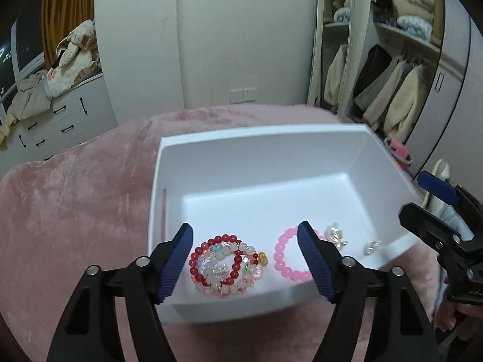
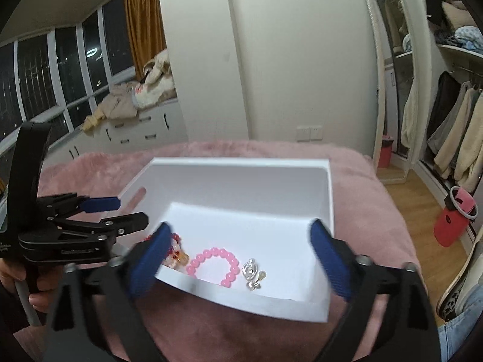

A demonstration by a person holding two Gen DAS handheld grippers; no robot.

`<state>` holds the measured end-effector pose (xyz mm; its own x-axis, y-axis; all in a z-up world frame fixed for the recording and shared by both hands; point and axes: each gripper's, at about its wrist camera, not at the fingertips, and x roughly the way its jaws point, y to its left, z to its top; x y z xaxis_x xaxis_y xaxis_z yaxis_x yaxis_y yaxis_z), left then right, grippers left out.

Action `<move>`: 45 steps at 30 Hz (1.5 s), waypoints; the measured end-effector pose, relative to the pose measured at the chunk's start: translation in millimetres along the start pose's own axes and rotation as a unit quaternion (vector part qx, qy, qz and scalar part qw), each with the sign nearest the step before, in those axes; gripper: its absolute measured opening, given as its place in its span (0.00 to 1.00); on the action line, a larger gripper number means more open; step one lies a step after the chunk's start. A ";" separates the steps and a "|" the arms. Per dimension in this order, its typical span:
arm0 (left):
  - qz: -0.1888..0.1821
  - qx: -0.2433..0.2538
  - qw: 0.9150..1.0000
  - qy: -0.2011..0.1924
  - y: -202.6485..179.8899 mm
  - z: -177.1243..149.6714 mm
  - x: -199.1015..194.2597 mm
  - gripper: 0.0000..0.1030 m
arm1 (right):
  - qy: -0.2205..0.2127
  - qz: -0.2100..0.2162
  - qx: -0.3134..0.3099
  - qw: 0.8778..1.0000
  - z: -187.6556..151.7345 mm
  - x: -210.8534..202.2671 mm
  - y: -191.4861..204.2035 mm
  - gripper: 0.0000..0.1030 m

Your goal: Organize jewelry

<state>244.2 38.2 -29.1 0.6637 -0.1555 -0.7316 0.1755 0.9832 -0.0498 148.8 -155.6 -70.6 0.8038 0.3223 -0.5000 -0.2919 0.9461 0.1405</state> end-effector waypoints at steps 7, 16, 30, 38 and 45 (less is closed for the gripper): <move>0.011 0.006 0.999 -0.029 4.9 3.1 -58.4 0.91 | 0.014 -0.021 0.011 1.000 20.4 -40.7 19.4 0.95; 0.034 0.017 0.998 -0.053 3.8 -8.6 -128.8 0.91 | 0.004 -0.037 0.018 0.999 42.2 -114.3 45.4 0.95; 0.049 0.021 0.997 -0.048 -12.8 -51.6 -141.8 0.91 | 0.035 -0.061 0.009 0.997 4.8 -126.2 40.3 0.95; 0.054 0.010 0.998 -0.023 -15.1 -74.9 -124.8 0.91 | 0.057 -0.054 0.016 0.997 -10.5 -108.5 37.8 0.95; 0.060 0.010 0.998 -0.015 -14.9 -76.4 -120.6 0.91 | 0.069 -0.049 0.016 0.996 -15.7 -98.1 38.8 0.95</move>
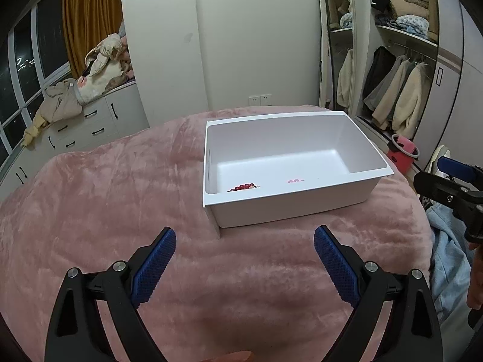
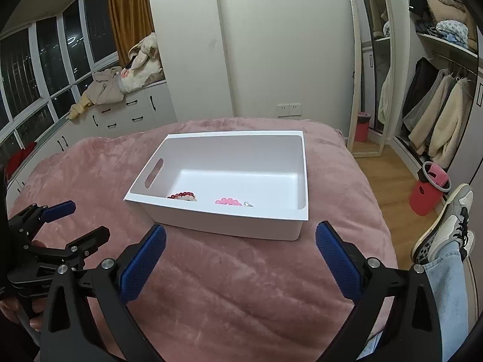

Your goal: Organize jewelry

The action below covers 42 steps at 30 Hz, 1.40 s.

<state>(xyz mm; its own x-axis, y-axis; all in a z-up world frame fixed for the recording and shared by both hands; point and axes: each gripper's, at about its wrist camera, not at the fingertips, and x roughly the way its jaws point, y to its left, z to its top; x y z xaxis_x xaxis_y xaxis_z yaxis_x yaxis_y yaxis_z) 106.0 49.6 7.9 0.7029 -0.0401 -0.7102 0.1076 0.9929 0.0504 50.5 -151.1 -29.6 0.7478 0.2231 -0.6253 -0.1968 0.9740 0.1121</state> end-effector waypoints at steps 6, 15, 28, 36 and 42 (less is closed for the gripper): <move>-0.004 0.001 1.000 0.000 -0.4 0.4 0.3 0.91 | 0.002 -0.003 -0.001 1.000 -1.0 0.9 0.7 0.95; -0.007 0.003 1.000 0.000 -0.7 0.5 0.9 0.91 | 0.005 -0.005 0.002 1.000 -0.7 3.3 0.1 0.95; -0.006 0.004 1.000 0.000 -1.2 0.0 0.8 0.91 | 0.008 0.000 0.005 1.000 -0.8 6.2 -4.4 0.95; -0.006 0.007 1.000 -0.001 -4.1 0.1 0.4 0.91 | 0.008 -0.001 0.006 1.000 -2.3 6.8 -4.4 0.95; -0.006 0.007 1.000 -0.001 -4.0 0.1 0.7 0.91 | 0.007 -0.001 0.008 1.000 -2.2 6.6 -4.9 0.95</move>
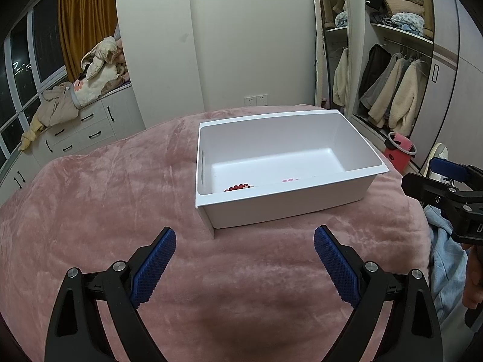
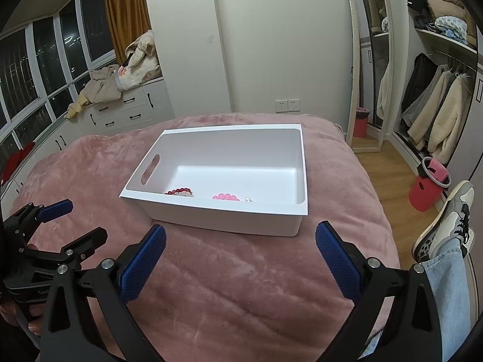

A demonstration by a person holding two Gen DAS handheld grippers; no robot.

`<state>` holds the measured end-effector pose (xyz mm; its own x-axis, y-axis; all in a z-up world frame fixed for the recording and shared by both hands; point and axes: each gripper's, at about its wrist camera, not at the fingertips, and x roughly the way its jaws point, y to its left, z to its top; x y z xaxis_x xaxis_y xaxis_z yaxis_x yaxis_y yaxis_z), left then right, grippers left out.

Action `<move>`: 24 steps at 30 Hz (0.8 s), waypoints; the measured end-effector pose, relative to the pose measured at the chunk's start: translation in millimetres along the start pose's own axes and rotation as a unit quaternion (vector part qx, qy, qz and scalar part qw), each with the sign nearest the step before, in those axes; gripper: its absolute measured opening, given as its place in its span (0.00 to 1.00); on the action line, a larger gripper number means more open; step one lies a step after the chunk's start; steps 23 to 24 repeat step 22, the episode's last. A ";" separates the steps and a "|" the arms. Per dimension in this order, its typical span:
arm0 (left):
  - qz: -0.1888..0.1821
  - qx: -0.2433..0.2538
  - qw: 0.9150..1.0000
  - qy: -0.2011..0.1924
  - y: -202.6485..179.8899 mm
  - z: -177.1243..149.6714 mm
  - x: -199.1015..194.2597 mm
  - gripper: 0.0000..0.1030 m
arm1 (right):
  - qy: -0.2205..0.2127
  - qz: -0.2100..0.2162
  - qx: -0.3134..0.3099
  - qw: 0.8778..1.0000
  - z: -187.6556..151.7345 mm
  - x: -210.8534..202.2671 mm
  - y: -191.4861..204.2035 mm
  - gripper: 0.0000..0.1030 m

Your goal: Organize jewelry

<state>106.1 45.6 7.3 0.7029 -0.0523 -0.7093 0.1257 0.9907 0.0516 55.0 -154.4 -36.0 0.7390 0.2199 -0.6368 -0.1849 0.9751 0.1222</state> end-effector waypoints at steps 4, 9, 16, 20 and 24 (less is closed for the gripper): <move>-0.001 0.000 1.000 0.000 -0.4 -0.1 0.1 0.91 | 0.001 -0.001 0.003 1.000 -1.2 0.4 -0.5 0.95; -0.001 0.000 1.000 0.001 -1.7 -0.6 0.6 0.91 | 0.002 -0.002 0.003 1.000 -2.0 0.8 -1.7 0.95; -0.002 0.002 1.000 0.001 -5.6 -1.8 0.6 0.91 | 0.009 -0.003 0.008 1.000 -4.0 4.5 -6.6 0.95; -0.002 0.003 1.000 0.001 -5.6 -1.7 0.7 0.91 | 0.009 -0.004 0.006 1.000 -4.2 5.3 -6.9 0.95; -0.002 0.003 1.000 0.001 -5.5 -1.8 0.9 0.91 | 0.010 -0.004 0.005 1.000 -4.9 6.0 -6.2 0.95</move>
